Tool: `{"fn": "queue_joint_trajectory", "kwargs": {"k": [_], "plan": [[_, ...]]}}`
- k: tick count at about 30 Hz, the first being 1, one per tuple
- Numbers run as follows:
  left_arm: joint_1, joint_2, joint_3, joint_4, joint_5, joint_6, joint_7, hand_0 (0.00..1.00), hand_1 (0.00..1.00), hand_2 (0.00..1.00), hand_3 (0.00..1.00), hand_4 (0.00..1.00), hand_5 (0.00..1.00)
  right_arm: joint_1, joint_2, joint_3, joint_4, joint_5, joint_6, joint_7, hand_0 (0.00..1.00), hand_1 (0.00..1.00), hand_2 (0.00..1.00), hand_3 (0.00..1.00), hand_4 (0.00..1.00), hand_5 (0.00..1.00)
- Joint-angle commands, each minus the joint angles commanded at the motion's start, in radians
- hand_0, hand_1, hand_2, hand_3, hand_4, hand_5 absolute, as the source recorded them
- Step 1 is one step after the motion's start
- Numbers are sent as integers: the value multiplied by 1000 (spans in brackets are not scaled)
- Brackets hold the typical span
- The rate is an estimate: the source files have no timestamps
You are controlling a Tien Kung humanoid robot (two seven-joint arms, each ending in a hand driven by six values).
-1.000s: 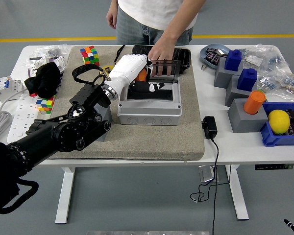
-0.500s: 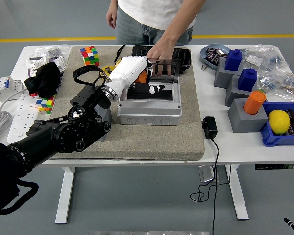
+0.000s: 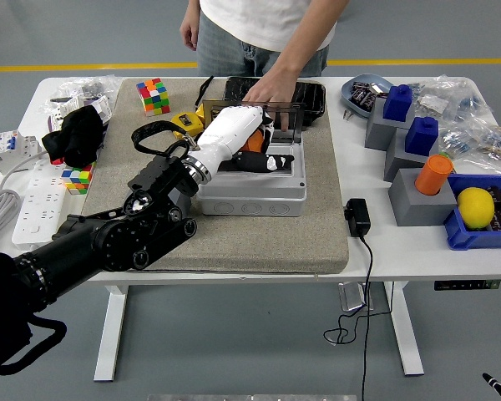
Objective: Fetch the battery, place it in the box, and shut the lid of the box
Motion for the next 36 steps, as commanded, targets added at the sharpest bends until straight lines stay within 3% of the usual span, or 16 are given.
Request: {"fn": "queue_joint_trajectory", "kwargs": {"k": [5, 23, 31, 36], "plan": [[14, 0, -11, -6, -83, 7, -12, 33, 2, 10, 2, 808, 370, 7, 4, -7, 1, 1, 1, 0, 850, 826, 797, 817, 998, 998], [16, 0, -7, -34, -250, 23, -35, 33, 2, 12, 2, 818, 386, 19, 8, -52, -6, 26, 2, 0, 851, 826, 798, 817, 998, 998], [21, 0, 1, -25, -250, 32, -41, 39, 2, 12, 2, 821, 387, 26, 11, -60, -6, 28, 3, -1, 849, 826, 797, 817, 998, 998], [17, 0, 5, -32, -203, 39, -38, 39, 2, 12, 2, 823, 389, 27, 11, -64, -8, 31, 3, 0, 850, 826, 798, 817, 998, 998]]}}
